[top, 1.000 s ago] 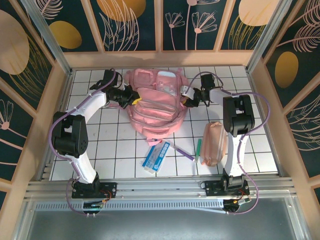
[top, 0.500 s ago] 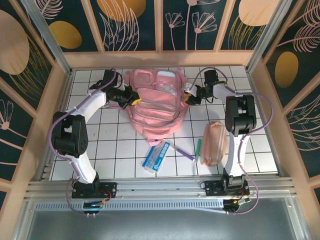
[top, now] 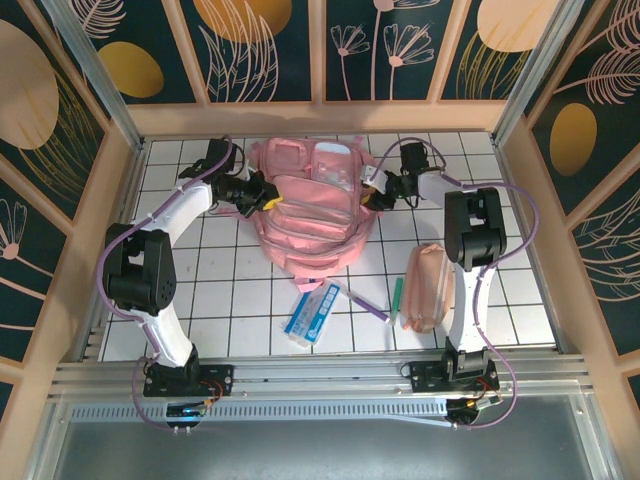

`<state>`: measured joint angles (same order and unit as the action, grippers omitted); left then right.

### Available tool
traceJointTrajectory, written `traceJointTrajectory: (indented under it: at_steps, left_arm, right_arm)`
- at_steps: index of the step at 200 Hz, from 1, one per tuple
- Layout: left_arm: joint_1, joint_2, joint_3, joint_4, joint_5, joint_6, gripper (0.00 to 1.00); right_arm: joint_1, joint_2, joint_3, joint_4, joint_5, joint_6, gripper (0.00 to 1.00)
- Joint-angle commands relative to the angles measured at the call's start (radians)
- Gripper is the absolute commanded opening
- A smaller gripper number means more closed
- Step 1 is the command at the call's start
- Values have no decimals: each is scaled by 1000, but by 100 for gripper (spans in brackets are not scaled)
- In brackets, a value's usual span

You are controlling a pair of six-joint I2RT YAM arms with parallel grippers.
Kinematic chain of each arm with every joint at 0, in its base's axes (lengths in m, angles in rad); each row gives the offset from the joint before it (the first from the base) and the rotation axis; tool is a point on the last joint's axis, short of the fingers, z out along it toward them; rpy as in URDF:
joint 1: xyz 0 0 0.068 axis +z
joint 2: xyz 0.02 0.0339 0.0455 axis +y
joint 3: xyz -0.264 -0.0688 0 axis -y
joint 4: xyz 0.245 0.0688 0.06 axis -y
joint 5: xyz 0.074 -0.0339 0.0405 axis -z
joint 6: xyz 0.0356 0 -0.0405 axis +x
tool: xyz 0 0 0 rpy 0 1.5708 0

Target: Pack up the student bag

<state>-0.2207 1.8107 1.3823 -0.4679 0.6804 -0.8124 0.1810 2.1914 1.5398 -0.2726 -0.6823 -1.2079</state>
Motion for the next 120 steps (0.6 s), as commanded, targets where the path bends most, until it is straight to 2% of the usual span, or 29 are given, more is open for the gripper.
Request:
traceJointTrajectory:
  at_steps: [1,16,39,61,78,104,120]
  left_arm:
    - [0,-36,37,20,68,10,0]
    - [1,-25,45,6,69,19,0]
    - [0,-20,57,-13,63,29,0]
    - [1,-18,65,-12,63,28,0]
    - [0,-20,64,-8,58,27,0]
    - [0,-16,58,2,57,21,0]
    - [1,-18,53,2,52,21,0]
  right_arm:
    - [9,30,31,-145,-31,-91,48]
    - [7,39,42,-216,-13,-159,52]
    - [7,38,24,-146,77,-96,48]
    - [4,16,-13,-53,101,-36,36]
    - [1,14,2,-48,110,-1,26]
    - [-1,-20,-21,-13,103,17,19]
    - [-8,-36,-21,-9,85,25,11]
